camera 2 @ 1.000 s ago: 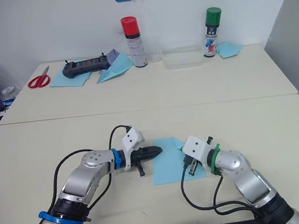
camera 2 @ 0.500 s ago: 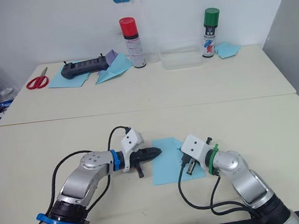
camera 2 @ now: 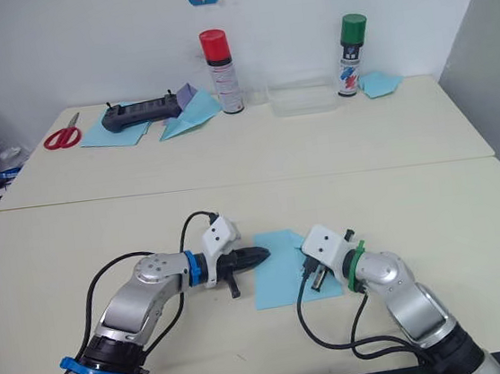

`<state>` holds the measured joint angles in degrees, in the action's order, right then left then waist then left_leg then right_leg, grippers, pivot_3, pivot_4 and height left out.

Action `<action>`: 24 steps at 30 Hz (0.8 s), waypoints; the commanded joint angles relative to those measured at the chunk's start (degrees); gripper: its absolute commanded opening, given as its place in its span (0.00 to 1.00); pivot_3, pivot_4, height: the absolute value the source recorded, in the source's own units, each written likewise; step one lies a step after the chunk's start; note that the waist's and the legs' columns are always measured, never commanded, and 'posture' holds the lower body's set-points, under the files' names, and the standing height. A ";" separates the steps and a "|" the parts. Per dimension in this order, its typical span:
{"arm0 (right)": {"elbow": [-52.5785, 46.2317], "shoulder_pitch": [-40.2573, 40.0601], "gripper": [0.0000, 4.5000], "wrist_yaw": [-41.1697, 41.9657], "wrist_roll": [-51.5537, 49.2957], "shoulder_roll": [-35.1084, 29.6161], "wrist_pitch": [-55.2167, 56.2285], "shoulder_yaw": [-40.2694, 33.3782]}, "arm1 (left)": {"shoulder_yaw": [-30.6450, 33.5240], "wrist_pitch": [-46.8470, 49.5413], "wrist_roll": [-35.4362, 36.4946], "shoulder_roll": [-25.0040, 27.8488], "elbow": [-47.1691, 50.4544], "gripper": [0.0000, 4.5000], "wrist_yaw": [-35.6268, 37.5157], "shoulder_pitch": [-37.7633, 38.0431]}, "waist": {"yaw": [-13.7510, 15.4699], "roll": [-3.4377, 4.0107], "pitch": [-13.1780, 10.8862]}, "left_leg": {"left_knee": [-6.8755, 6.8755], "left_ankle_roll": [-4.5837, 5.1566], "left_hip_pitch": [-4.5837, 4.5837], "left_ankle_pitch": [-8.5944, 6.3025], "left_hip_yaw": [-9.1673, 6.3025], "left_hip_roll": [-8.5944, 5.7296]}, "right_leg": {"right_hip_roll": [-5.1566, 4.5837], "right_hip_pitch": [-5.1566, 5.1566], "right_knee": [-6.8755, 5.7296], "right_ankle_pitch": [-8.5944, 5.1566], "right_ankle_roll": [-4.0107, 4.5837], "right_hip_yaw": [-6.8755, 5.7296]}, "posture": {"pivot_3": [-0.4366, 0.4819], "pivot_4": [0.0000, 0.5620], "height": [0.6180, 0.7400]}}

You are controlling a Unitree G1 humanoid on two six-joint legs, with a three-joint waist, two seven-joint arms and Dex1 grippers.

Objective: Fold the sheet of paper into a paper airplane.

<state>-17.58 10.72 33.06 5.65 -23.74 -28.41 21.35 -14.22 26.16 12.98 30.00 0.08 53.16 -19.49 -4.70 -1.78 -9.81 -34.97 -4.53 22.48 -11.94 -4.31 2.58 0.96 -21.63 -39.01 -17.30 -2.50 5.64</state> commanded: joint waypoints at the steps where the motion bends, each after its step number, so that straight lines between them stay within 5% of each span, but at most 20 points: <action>1: 1.29 0.44 0.00 -0.56 0.05 0.84 -2.09 -0.22 | -2.65 2.63 -1.51 0.80 -1.30 0.00 0.91 2.37 | -0.02 0.00 0.01 | 0.00 0.00 0.00 0.00 0.00 0.00 | 0.00 0.00 0.00 0.00 0.00 0.00 | 0.48 0.27 1.00; 24: 1.08 1.32 0.00 -0.32 0.41 0.42 -3.51 0.82 | -2.53 2.88 -1.47 0.88 -1.20 0.00 0.88 2.68 | -0.04 -0.02 0.03 | 0.01 0.00 -0.05 0.00 0.01 0.00 | -0.01 0.04 0.01 -0.02 0.02 0.01 | 0.48 0.27 1.00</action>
<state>-17.71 11.84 32.84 5.55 -23.47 -30.75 21.68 -14.21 26.33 12.98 30.07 0.50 53.17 -18.93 -4.73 -1.80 -9.78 -34.96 -4.53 22.43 -11.94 -4.30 2.58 0.95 -21.59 -39.00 -17.32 -2.47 5.65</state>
